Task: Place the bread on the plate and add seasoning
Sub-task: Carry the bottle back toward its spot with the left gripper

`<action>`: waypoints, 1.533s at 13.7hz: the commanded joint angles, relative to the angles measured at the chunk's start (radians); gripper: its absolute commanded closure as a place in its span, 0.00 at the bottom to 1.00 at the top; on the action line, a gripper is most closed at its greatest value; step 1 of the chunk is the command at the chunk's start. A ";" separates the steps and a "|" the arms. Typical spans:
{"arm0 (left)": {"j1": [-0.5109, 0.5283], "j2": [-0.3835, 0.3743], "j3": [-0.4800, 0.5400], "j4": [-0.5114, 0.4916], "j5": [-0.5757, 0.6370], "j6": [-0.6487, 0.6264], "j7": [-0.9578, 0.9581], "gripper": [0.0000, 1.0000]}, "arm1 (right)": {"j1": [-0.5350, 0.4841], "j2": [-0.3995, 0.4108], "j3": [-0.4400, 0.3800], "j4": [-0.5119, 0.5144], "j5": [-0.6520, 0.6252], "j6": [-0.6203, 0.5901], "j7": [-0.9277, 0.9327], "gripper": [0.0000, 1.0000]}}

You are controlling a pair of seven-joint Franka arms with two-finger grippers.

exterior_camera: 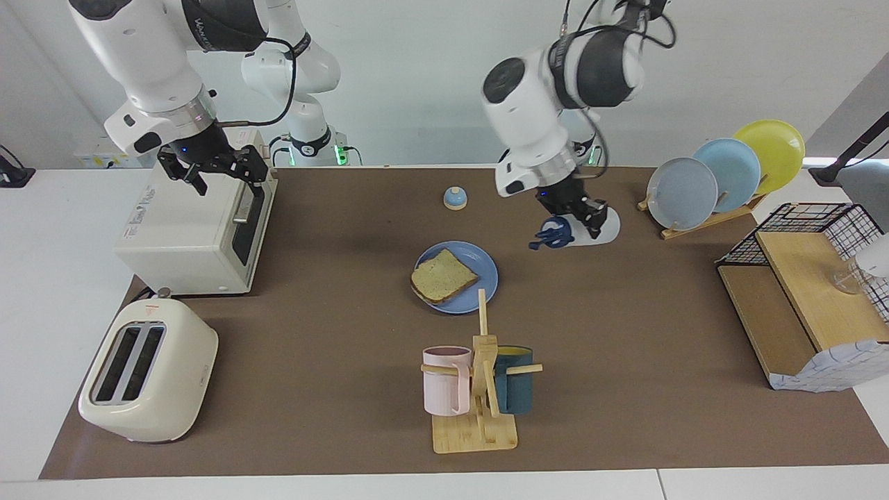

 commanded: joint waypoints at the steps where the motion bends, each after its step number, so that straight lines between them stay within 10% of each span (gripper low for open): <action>1: 0.148 -0.064 -0.010 -0.064 -0.199 0.183 -0.026 1.00 | -0.013 -0.021 0.007 -0.023 -0.010 -0.002 -0.017 0.00; 9: 0.277 -0.092 -0.010 -0.385 -0.336 0.956 -0.214 1.00 | -0.013 -0.021 0.007 -0.023 -0.010 0.000 -0.017 0.00; 21: 0.278 0.284 0.001 -0.380 -0.298 1.576 -0.196 1.00 | -0.013 -0.021 0.007 -0.023 -0.010 -0.002 -0.017 0.00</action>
